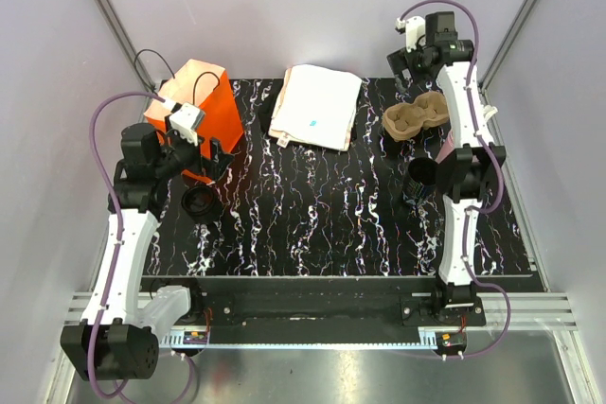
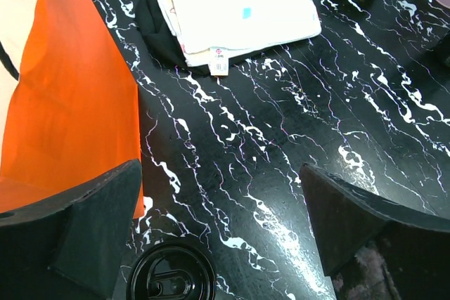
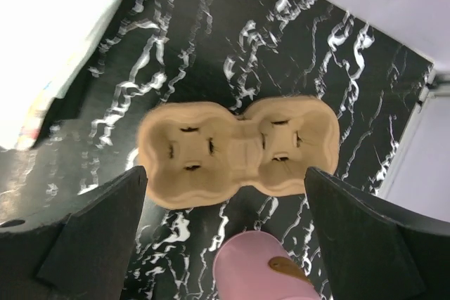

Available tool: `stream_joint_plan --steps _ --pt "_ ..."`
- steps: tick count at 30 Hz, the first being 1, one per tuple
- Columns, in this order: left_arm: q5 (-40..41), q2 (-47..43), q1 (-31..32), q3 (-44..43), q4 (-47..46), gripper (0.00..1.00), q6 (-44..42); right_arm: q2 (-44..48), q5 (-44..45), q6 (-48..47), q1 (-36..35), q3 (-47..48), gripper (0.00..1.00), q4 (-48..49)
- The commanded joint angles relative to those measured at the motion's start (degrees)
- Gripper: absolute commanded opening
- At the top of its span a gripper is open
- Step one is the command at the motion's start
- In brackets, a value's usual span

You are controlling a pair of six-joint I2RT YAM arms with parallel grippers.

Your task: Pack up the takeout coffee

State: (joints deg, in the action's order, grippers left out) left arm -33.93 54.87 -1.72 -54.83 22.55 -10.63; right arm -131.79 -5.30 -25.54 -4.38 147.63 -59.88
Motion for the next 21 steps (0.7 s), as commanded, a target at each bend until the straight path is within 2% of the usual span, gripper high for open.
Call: stream_joint_plan --steps 1,6,11,21 --pt "-2.19 0.06 0.22 0.16 -3.03 0.99 -0.62 -3.21 5.04 -1.35 -0.10 2.92 1.00 0.02" --pt "-2.37 0.15 0.22 0.25 -2.77 0.99 -0.62 -6.37 7.06 -1.44 -0.10 4.06 0.97 0.02" --pt "-2.63 0.15 0.22 0.25 -2.86 0.99 -0.53 -8.66 9.69 -1.79 -0.10 4.68 0.89 -0.59" --pt "-2.80 0.32 0.31 0.07 -2.42 0.99 -0.53 -13.05 12.15 -1.53 -0.10 4.33 0.88 -0.33"
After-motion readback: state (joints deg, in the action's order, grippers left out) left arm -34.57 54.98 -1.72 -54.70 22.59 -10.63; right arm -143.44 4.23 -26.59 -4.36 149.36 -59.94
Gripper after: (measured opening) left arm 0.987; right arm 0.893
